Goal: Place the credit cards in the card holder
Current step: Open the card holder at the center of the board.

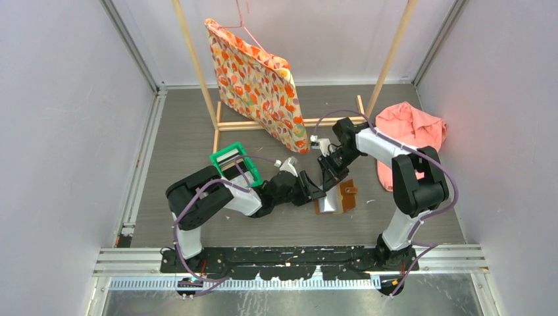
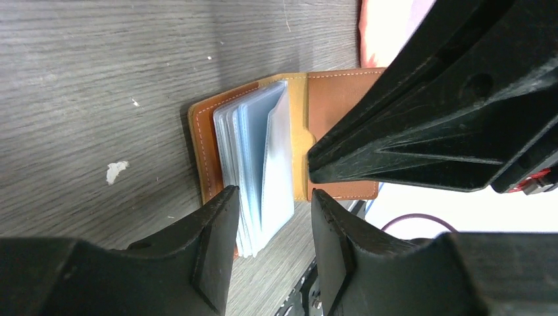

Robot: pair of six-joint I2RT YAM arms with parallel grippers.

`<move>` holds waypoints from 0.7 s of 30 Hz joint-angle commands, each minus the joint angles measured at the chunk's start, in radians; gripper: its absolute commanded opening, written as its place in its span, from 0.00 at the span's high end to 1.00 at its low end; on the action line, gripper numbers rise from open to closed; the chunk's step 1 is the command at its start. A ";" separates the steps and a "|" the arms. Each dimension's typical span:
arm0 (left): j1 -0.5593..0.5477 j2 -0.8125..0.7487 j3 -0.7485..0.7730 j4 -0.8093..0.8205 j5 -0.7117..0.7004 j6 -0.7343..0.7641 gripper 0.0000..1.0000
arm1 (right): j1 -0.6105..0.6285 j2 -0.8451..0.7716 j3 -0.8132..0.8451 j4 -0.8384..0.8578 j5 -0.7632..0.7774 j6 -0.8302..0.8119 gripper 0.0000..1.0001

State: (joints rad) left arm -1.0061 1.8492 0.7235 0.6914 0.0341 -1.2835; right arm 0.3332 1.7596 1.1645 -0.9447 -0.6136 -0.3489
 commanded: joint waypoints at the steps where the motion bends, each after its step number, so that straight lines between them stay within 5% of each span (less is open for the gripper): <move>1: 0.009 -0.007 0.025 0.043 -0.021 0.024 0.54 | -0.012 -0.106 -0.011 0.003 0.090 -0.040 0.88; 7: 0.008 -0.070 0.025 -0.050 0.002 0.122 0.45 | -0.012 -0.007 -0.011 -0.117 0.147 -0.161 0.90; 21: -0.018 -0.013 0.049 -0.027 0.059 0.103 0.41 | -0.019 0.174 -0.012 -0.084 0.229 -0.111 0.95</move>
State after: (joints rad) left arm -1.0176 1.8130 0.7452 0.6395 0.0837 -1.1748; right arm 0.3202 1.8874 1.1465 -1.0443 -0.4286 -0.4622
